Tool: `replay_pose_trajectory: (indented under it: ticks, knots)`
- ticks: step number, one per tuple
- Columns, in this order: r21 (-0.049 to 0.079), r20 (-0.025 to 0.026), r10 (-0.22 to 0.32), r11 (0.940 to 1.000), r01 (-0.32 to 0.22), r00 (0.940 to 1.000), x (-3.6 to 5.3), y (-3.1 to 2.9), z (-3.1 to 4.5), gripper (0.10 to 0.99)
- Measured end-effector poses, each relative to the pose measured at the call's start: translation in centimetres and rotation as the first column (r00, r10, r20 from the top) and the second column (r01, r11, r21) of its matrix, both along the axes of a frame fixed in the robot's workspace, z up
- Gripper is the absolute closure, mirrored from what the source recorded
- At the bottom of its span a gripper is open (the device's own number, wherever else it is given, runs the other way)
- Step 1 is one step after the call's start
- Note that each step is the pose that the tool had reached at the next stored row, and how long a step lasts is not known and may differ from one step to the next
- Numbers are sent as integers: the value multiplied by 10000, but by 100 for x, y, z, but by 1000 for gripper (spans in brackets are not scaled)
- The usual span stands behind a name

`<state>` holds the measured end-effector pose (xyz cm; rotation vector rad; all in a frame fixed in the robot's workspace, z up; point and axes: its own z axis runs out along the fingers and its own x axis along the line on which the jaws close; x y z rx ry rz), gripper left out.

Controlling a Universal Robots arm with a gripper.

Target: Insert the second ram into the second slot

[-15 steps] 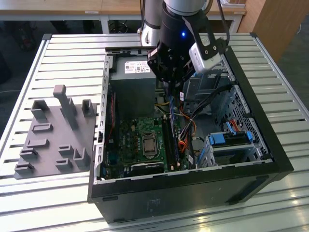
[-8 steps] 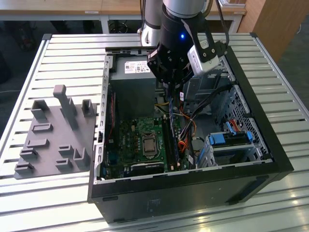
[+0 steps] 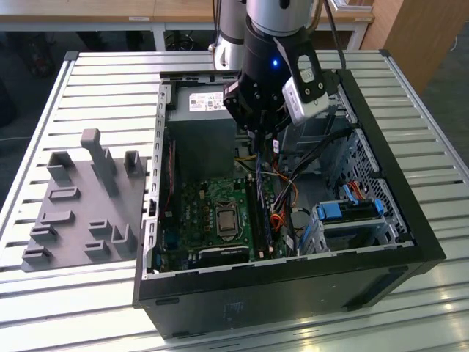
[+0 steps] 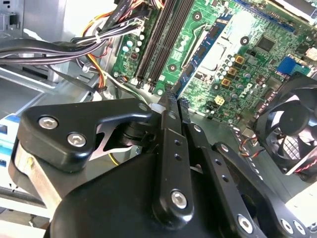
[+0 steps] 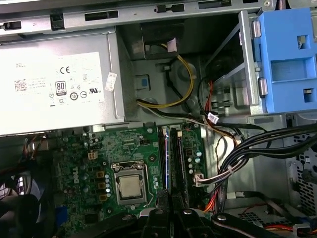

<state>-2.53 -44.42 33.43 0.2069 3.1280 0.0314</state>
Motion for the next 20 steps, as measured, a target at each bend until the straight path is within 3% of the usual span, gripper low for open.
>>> replay_pose_trajectory:
  ticks: [20]
  knots:
    - [-2, 0, 389, 9992, -389, 9992, 0, -20, -134, 949]
